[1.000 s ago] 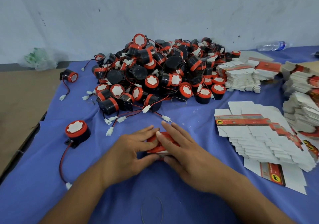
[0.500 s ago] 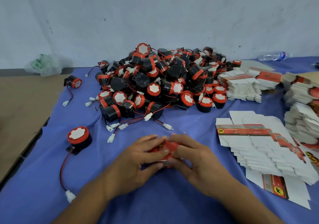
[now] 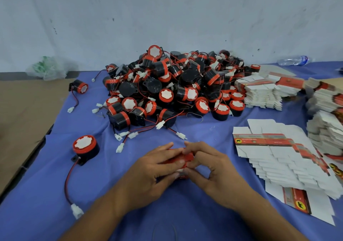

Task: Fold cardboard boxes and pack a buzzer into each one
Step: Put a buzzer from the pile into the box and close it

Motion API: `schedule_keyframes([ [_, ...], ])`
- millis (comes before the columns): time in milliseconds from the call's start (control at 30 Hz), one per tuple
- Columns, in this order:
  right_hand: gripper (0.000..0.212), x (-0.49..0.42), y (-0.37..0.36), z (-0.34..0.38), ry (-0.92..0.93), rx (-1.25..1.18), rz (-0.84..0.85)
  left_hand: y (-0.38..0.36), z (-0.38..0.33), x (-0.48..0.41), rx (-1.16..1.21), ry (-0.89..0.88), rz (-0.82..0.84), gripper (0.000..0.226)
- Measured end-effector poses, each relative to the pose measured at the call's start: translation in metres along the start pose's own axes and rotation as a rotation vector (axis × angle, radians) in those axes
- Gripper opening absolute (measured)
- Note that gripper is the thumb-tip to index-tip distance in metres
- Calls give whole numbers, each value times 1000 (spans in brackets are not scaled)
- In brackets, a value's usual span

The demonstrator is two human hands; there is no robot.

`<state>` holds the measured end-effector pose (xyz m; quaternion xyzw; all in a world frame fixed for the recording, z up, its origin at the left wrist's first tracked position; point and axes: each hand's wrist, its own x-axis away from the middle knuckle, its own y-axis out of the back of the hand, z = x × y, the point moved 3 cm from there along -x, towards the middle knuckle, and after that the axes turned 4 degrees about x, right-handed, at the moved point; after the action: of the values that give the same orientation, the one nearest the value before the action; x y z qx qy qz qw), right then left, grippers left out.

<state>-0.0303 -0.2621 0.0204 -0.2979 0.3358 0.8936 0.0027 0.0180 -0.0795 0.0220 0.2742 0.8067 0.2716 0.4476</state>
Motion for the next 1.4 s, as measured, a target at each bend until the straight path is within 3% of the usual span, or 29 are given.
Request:
schedule_keyframes([
  [100, 6, 1, -1, -3, -86, -80, -21, -2, 7, 1, 105, 103, -37, 28],
  [233, 3, -3, 1, -2, 0, 18, -69, -5, 12, 3, 97, 138, -26, 33],
  [367, 9, -4, 1, 2, 42, 14, 9, -6, 11, 3, 51, 136, 46, 40],
  [533, 8, 0, 3, -3, -25, -50, 119, -7, 7, 4, -3, 105, 20, 35],
  [633, 19, 0, 0, -7, -39, -19, 70, -6, 7, 0, -58, 110, -31, 34],
  [700, 22, -2, -5, -12, -133, -144, -9, -5, 4, -4, -18, 118, -101, 32],
  [800, 31, -8, -13, -14, -363, -485, -90, -1, 0, -6, 235, 327, -323, 25],
  [900, 49, -12, -25, -7, -331, -497, -17, -4, -4, -6, 419, 451, -425, 24],
  [1100, 59, -14, -22, -2, -288, -530, -24, -6, -1, -3, 674, 471, -221, 35],
  [1300, 63, -10, -17, -2, -369, -591, 10, -3, 0, 1, 556, 436, -41, 73],
  [1400, 67, -11, -15, 1, -355, -569, 24, -4, 0, 2, 453, 451, -96, 61],
])
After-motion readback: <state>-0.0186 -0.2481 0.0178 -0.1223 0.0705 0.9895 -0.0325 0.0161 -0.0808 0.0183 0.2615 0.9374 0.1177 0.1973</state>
